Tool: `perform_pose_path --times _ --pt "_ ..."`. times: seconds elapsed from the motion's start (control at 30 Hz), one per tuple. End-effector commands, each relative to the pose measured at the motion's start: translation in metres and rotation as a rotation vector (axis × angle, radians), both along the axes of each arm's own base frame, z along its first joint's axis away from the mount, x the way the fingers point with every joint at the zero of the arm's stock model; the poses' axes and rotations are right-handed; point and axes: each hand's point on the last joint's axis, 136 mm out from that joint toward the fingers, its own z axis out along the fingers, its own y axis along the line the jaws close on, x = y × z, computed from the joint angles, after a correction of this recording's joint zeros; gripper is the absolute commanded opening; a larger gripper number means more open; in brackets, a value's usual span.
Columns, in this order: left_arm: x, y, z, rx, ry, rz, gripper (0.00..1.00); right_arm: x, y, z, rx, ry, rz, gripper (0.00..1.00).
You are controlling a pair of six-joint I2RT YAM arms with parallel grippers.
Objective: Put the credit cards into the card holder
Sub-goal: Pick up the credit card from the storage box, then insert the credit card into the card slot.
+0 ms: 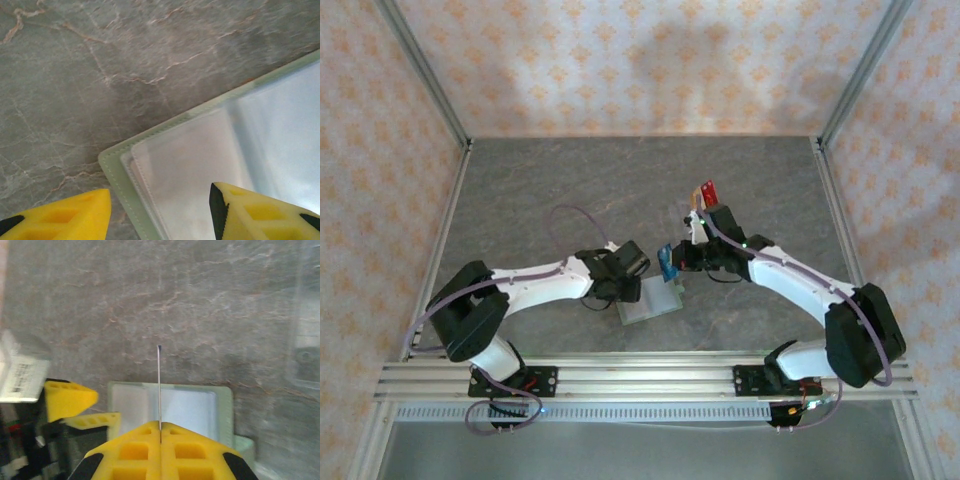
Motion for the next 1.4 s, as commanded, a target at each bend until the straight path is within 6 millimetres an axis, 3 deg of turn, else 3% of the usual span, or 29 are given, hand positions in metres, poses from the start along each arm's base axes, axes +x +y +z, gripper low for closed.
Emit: perform_pose_path --times 0.0,0.67,1.37 --pt "0.002 0.014 -0.008 0.082 -0.006 0.023 0.55 0.008 0.026 0.021 0.153 -0.083 0.034 0.00" --pt "-0.020 0.028 -0.032 0.150 0.008 0.038 0.43 -0.005 0.036 -0.037 0.201 -0.059 0.037 0.00" --pt "-0.026 0.030 -0.041 0.151 0.017 0.042 0.41 -0.013 0.050 -0.063 0.275 -0.007 0.036 0.00"
